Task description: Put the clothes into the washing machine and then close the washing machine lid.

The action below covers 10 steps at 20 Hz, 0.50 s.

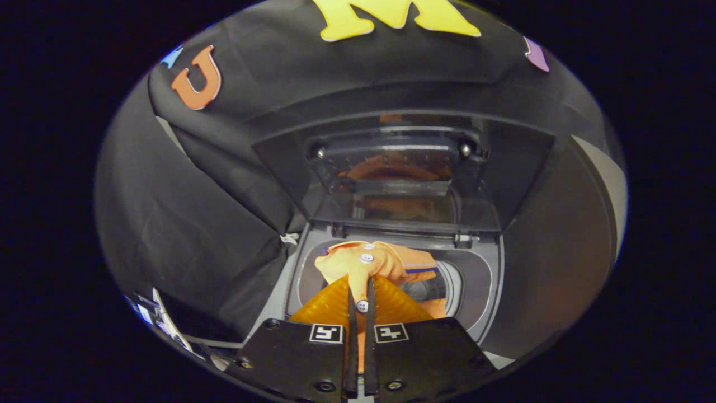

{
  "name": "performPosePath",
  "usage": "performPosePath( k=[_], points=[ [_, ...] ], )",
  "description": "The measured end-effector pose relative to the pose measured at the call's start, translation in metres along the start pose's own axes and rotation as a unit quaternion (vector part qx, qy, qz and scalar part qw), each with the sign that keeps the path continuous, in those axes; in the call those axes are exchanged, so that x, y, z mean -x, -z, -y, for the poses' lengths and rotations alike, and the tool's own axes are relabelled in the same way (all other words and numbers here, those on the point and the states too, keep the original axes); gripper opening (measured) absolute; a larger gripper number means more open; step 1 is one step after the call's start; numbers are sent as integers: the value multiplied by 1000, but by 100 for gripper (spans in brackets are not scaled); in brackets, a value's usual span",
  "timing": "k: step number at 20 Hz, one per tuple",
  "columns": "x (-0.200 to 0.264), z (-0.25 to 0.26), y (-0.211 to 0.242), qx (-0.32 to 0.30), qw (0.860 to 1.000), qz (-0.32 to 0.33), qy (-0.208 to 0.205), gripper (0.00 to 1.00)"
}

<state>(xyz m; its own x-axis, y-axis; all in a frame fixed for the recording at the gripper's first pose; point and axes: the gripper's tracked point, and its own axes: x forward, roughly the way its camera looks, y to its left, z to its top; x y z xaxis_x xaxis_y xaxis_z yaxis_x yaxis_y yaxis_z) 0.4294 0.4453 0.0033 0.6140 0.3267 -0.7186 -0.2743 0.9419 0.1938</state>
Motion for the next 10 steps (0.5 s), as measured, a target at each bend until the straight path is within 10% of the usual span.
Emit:
performPosePath(
  k=[10],
  points=[
    [-24,33,7,-28,998,-31,53,8]
  ],
)
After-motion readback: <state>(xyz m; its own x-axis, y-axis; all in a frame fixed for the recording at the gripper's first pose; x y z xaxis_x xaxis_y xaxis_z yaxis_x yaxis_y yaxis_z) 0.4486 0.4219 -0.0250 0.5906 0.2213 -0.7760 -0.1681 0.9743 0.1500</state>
